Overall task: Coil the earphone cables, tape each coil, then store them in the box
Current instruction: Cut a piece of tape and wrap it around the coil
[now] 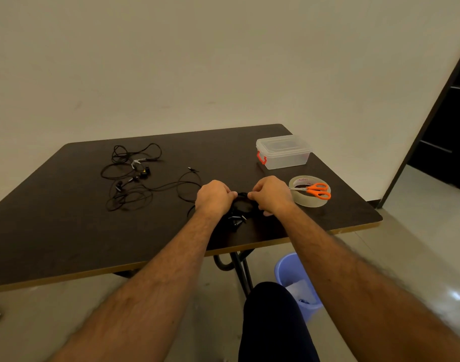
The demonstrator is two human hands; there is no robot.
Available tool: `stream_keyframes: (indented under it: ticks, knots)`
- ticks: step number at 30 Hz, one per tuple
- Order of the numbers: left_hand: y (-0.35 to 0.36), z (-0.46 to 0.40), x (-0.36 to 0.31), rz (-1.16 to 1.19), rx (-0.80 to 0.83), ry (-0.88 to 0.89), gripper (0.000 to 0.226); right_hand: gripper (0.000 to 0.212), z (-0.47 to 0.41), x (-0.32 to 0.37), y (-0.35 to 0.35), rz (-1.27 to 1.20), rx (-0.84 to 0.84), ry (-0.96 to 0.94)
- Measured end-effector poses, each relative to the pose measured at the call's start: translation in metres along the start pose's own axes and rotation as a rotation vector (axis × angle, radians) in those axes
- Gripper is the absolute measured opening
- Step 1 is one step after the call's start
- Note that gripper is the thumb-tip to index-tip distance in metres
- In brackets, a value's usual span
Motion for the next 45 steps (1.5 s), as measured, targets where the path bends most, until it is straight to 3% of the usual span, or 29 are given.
stream_keyframes:
  ticks: [10, 15, 19, 24, 31, 45]
  knots:
    - [-0.007, 0.006, -0.008, -0.020, -0.092, 0.060, 0.024, 0.015, 0.004, -0.001, -0.009, -0.094, -0.092, -0.068]
    - [-0.010, 0.011, -0.027, -0.021, -0.136, 0.140, 0.021, 0.015, 0.011, -0.001, -0.044, 0.074, -0.197, -0.176]
    - [-0.007, 0.014, -0.049, -0.015, -0.123, 0.205, 0.019, 0.013, 0.010, -0.022, -0.087, 0.190, -0.279, -0.156]
    - [0.010, 0.014, -0.081, -0.030, -0.028, 0.247, 0.026, 0.014, 0.005, -0.056, -0.111, 0.375, -0.132, -0.097]
    - [0.051, 0.005, -0.114, -0.079, 0.199, 0.198, 0.026, 0.024, 0.007, -0.078, -0.110, 0.397, -0.010, -0.084]
    - [0.077, -0.023, -0.114, -0.003, 0.221, 0.047, 0.023, 0.043, 0.003, -0.093, -0.109, 0.267, 0.066, -0.106]
Point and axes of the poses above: each hand's wrist, its own z-axis away from the middle knuckle, its own y-axis out of the palm, x = y × z, the point moved 5 cm from there along -z, towards the middle knuckle, and after that the axes turned 5 degrees about x, right-handed, at the moved point
